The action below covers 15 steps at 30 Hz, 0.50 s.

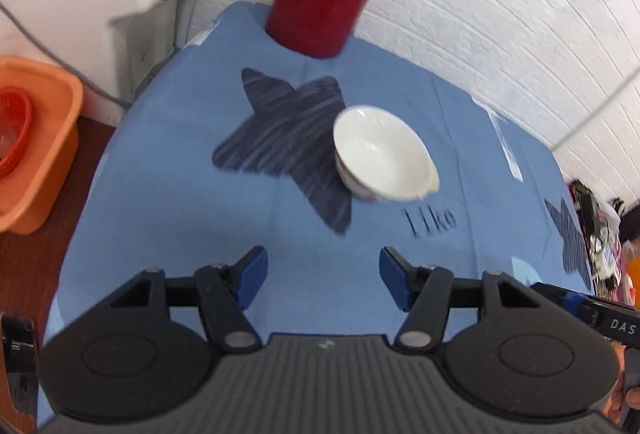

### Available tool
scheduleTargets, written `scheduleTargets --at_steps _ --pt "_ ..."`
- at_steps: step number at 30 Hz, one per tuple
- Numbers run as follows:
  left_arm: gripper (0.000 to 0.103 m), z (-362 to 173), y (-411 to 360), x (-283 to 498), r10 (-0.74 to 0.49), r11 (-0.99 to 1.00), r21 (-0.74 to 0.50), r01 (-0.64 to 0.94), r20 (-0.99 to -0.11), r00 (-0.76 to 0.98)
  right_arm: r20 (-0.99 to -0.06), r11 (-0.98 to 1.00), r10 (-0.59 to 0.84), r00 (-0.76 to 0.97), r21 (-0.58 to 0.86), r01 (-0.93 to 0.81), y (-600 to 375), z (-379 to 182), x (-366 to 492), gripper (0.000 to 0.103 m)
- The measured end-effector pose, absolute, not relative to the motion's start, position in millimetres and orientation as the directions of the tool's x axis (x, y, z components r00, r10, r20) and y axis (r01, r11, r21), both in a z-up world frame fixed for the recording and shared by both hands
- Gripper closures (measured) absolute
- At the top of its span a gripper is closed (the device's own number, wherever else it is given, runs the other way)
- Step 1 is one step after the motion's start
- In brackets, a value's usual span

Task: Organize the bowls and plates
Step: 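Move the right gripper to the small white floral bowl and grasp its rim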

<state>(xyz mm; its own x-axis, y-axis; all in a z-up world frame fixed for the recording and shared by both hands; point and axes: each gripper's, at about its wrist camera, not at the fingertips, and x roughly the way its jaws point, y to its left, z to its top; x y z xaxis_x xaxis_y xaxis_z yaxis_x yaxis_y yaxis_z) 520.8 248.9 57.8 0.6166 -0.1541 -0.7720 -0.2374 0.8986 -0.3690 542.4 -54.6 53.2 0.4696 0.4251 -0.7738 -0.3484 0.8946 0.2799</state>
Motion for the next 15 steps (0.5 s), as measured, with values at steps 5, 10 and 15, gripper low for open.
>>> scheduleTargets --at_steps 5,10,15 --pt "0.041 47.3 255.4 583.8 -0.162 0.892 -0.377 -0.249 -0.781 0.604 -0.786 0.889 0.417 0.457 0.249 -0.384 -8.7 36.9 605.8 0.08" --pt "0.041 23.6 251.4 628.4 -0.177 0.892 -0.376 -0.251 -0.801 0.572 -0.805 0.887 0.419 0.42 0.266 -0.376 15.4 4.8 647.6 0.079" --pt "0.041 0.2 246.9 651.5 -0.161 0.9 -0.35 -0.259 -0.82 0.549 -0.832 0.893 0.395 0.389 0.249 -0.375 34.4 -22.0 665.5 0.079"
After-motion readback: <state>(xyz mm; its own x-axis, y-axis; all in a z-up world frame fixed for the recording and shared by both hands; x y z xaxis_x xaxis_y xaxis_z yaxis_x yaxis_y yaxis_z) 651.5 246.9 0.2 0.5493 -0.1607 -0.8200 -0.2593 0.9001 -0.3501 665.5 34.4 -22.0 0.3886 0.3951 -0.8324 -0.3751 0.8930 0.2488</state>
